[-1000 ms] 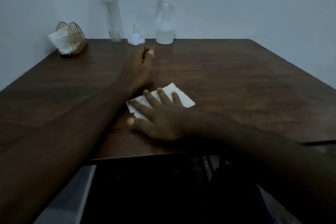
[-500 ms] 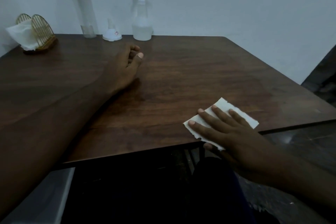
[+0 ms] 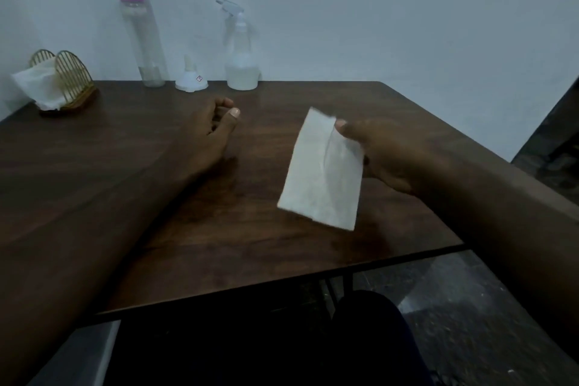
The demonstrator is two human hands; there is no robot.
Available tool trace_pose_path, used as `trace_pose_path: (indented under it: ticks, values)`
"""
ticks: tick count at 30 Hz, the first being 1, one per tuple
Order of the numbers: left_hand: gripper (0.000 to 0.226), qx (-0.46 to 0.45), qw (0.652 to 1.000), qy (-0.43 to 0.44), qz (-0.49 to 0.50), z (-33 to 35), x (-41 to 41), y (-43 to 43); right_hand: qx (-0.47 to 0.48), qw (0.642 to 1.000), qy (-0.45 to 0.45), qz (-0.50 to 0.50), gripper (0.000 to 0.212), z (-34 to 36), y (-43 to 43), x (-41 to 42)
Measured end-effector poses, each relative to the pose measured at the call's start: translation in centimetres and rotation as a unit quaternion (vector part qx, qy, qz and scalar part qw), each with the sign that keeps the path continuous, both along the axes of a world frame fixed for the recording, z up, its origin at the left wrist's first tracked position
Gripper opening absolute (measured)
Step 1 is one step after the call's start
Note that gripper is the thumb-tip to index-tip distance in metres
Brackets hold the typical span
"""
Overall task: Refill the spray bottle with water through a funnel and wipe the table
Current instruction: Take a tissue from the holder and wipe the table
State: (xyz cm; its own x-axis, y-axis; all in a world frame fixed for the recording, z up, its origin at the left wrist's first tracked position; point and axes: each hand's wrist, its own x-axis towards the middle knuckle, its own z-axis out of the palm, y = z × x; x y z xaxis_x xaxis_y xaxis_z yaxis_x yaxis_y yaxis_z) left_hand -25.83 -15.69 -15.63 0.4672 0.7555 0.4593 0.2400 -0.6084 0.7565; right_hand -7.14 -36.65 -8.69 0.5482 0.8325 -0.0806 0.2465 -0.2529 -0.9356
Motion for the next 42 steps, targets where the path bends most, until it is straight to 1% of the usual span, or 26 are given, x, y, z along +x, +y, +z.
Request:
trace_pose_path:
  ticks: [1,2,3,4,5,6,8,10,11,13,16,17,19,20,22,24,25,27,29,34,38,42]
  values:
    - [0.027,0.004,1.000,0.003,0.002,-0.1,-0.1,0.1,-0.029,0.992,-0.122,-0.027,0.033,-1.1,0.0,0.7]
    - [0.024,0.007,1.000,0.007,0.003,-0.1,-0.1,0.2,-0.031,0.971,-0.230,-0.052,0.041,-2.0,-0.3,1.2]
    - [0.023,0.008,1.000,0.013,0.004,-0.1,-0.1,0.3,-0.010,0.953,-0.300,-0.052,0.047,-2.7,-0.5,1.2]
    - [0.024,0.009,1.000,0.019,0.003,-0.2,-0.1,0.3,0.017,0.942,-0.334,-0.024,0.048,-3.1,-0.7,0.8]
    - [0.026,0.008,1.000,0.024,0.000,-0.3,0.1,0.2,0.021,0.935,-0.353,0.023,0.048,-3.6,-0.8,0.4]
    - [0.030,0.006,1.000,0.025,-0.002,-0.3,0.3,0.0,0.002,0.927,-0.368,0.077,0.053,-4.2,-0.6,-0.2]
    - [0.039,0.010,1.000,0.022,-0.007,-0.4,0.5,-0.4,-0.087,0.896,-0.401,0.169,0.073,-5.5,0.5,-1.7]
    - [0.039,0.016,1.000,0.016,-0.010,-0.5,0.6,-0.6,-0.182,0.855,-0.440,0.203,0.089,-6.1,2.0,-3.5]
    - [0.037,0.019,1.000,0.010,-0.011,-0.6,0.6,-0.7,-0.209,0.839,-0.454,0.214,0.093,-6.2,2.7,-4.5]
    - [0.035,0.020,1.000,0.008,-0.009,-0.6,0.5,-0.7,-0.205,0.821,-0.467,0.259,0.098,-6.2,3.3,-6.9]
    - [0.036,0.023,0.999,0.023,-0.003,-0.5,0.3,-0.8,-0.134,0.785,-0.495,0.347,0.098,-7.1,1.1,-10.1]
    - [0.038,0.022,0.999,0.029,-0.003,-0.5,0.2,-0.8,-0.116,0.777,-0.501,0.363,0.098,-7.4,-0.2,-10.2]
    - [0.040,0.014,0.999,0.027,-0.011,-0.5,0.3,-0.9,-0.118,0.784,-0.502,0.347,0.095,-7.4,-2.5,-8.0]
    - [0.042,0.011,1.000,0.023,-0.014,-0.5,0.3,-1.0,-0.139,0.790,-0.501,0.324,0.093,-7.1,-3.5,-5.9]
    - [0.045,0.009,0.999,0.030,-0.017,-0.5,0.6,-1.2,-0.214,0.799,-0.494,0.268,0.100,-6.3,-4.9,-1.0]
    - [0.043,0.010,0.998,0.050,-0.024,-0.5,0.8,-1.3,-0.284,0.805,-0.480,0.201,0.110,-5.7,-5.4,3.8]
    - [0.041,0.009,0.998,0.060,-0.029,-0.5,1.0,-1.3,-0.305,0.813,-0.469,0.163,0.112,-5.7,-5.1,5.8]
    - [0.038,0.010,0.997,0.074,-0.035,-0.6,1.3,-1.4,-0.315,0.830,-0.449,0.103,0.112,-6.2,-3.6,9.0]
    - [0.039,0.022,0.996,0.079,-0.029,-0.6,1.4,-1.5,-0.305,0.838,-0.446,0.071,0.111,-6.8,-0.7,11.3]
    - [0.040,0.031,0.997,0.065,-0.008,-0.5,1.3,-1.1,-0.296,0.843,-0.445,0.055,0.096,-6.9,9.6,14.5]
    - [0.043,0.042,0.997,0.057,0.008,-0.4,1.8,0.4,-0.290,0.842,-0.451,0.060,0.096,-6.1,16.7,13.6]
    - [0.047,0.031,0.998,0.050,0.027,-0.7,2.0,1.9,-0.281,0.843,-0.450,0.092,0.096,-5.9,22.6,10.4]
